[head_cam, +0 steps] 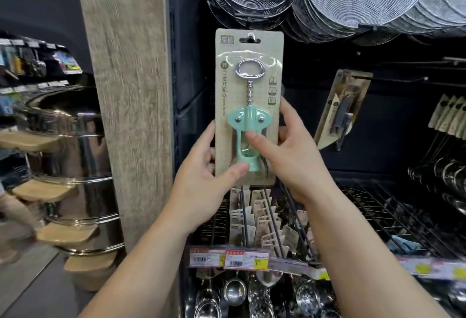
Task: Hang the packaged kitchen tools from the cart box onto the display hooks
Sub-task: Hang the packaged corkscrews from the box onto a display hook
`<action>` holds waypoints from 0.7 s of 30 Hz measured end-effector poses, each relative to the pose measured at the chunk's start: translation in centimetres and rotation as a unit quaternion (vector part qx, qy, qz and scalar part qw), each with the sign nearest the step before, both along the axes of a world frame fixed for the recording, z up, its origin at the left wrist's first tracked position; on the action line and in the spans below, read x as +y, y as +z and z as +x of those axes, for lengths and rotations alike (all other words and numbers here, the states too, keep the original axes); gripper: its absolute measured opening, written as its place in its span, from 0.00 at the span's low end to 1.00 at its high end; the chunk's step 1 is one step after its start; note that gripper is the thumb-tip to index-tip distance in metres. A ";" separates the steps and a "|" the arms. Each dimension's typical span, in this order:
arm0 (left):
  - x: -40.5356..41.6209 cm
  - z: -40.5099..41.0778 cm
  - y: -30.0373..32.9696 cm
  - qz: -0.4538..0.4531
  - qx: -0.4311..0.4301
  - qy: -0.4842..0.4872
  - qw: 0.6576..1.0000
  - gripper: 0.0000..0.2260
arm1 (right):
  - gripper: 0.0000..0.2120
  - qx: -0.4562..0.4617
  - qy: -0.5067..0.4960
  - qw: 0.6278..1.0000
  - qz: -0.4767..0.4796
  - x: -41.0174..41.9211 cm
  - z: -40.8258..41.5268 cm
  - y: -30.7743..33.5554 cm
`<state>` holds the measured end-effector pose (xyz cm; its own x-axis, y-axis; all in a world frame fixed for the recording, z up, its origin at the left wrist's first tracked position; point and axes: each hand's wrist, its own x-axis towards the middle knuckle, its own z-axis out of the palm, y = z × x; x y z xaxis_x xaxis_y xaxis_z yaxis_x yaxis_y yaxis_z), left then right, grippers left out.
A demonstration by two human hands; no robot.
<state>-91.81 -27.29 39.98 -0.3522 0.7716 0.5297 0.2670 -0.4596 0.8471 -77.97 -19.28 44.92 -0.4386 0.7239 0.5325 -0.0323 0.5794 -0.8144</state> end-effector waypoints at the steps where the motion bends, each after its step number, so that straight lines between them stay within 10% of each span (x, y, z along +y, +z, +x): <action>1: 0.1 0.0 0.0 -0.003 -0.003 -0.003 1.000 0.32 | 0.33 0.001 0.001 1.000 -0.001 0.1 0.0 0.1; 21: 1.2 0.5 -0.6 -0.010 -0.057 0.043 0.997 0.29 | 0.24 0.027 -0.064 0.998 -0.006 0.9 -1.3 -0.4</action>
<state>-91.26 -26.14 39.33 -0.4747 0.7461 0.4670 0.2065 -0.4214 0.8831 -79.30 -18.35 44.54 -0.3132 0.7786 0.5437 -0.0022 0.5720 -0.8203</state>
